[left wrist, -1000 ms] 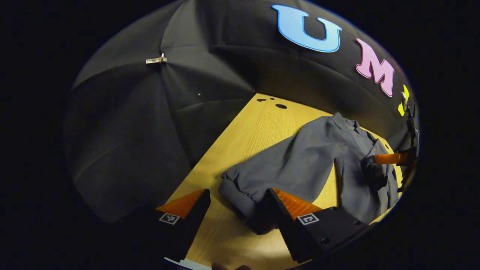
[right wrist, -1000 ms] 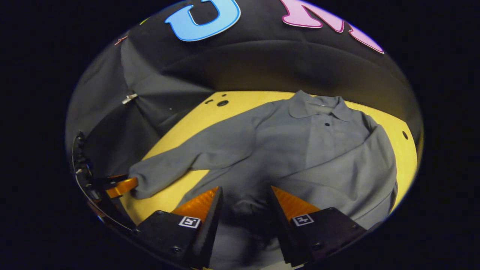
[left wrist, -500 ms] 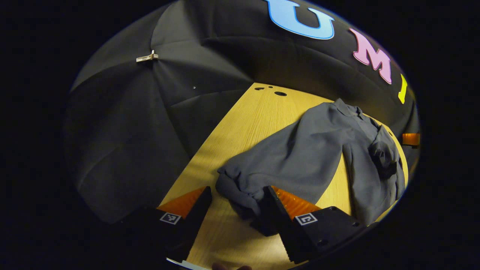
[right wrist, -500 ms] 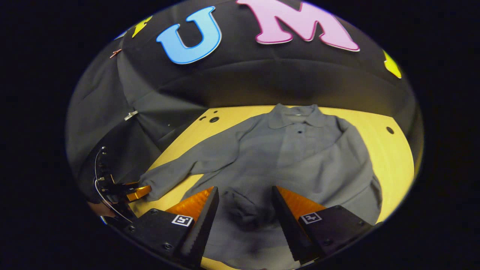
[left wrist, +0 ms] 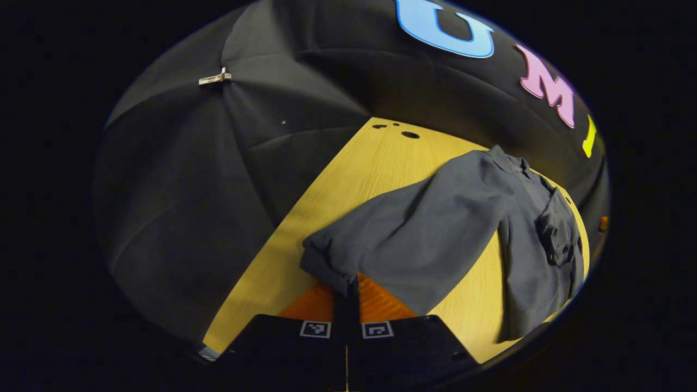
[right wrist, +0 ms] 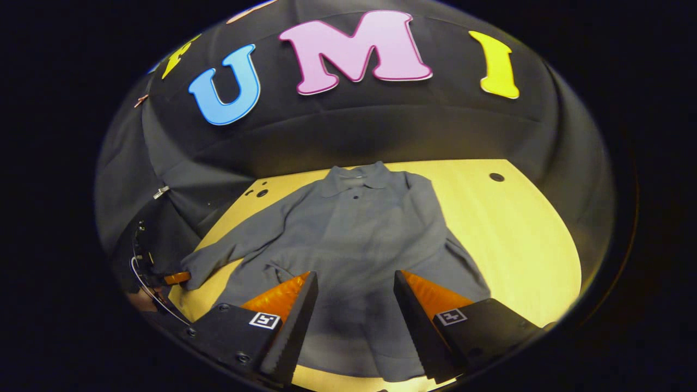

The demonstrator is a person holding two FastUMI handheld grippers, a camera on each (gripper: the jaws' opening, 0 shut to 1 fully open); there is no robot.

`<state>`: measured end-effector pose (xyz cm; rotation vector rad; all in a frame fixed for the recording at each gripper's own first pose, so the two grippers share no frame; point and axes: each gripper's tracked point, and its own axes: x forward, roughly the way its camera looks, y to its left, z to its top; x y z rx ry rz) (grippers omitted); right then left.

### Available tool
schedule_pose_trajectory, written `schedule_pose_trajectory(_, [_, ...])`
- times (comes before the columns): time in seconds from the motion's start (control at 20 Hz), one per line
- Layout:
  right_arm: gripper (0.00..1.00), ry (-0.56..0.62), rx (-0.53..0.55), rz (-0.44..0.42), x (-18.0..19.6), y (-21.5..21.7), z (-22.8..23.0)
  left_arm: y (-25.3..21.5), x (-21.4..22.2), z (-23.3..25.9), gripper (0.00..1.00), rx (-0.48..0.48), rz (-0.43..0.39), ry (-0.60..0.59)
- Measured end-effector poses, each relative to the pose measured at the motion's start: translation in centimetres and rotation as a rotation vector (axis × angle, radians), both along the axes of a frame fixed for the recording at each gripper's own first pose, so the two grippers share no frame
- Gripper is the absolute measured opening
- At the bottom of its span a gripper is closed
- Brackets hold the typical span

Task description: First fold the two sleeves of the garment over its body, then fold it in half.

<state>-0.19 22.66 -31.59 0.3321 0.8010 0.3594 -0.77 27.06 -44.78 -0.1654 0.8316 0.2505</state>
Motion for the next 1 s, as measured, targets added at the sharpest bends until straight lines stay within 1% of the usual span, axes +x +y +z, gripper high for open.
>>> schedule_pose_trajectory(0.2, [0.88,0.015,-0.019,-0.061,-0.6,-4.3,-1.1,-2.0,1.7,6.2,0.06,0.011,-0.002,-0.116])
schedule_pose_trajectory(0.3, [0.88,0.022,-0.021,-0.089,-0.7,-6.3,-1.6,-4.3,2.8,9.6,0.06,0.001,-0.018,-0.179])
schedule_pose_trajectory(0.4, [0.88,0.029,-0.029,-0.106,-0.8,-8.3,-2.2,-6.6,3.9,12.6,0.06,-0.003,-0.052,-0.229])
schedule_pose_trajectory(0.55, [0.88,0.040,-0.044,-0.128,-0.9,-10.8,-3.3,-10.9,5.5,17.0,0.06,-0.006,-0.121,-0.302])
schedule_pose_trajectory(0.65, [0.92,0.049,-0.045,-0.143,-1.0,-12.3,-3.9,-14.2,6.7,19.2,0.06,0.002,-0.174,-0.344])
schedule_pose_trajectory(0.7, [0.93,0.051,-0.049,-0.146,-1.1,-13.0,-4.2,-16.1,7.2,20.3,0.06,0.001,-0.206,-0.362])
schedule_pose_trajectory(0.9, [0.93,0.067,-0.061,-0.160,-1.7,-16.1,-5.5,-24.5,8.8,23.3,0.06,-0.012,-0.343,-0.414])
schedule_pose_trajectory(1.0, [0.93,0.075,-0.057,-0.177,-1.8,-17.9,-6.0,-28.6,9.4,23.8,0.06,-0.025,-0.402,-0.425])
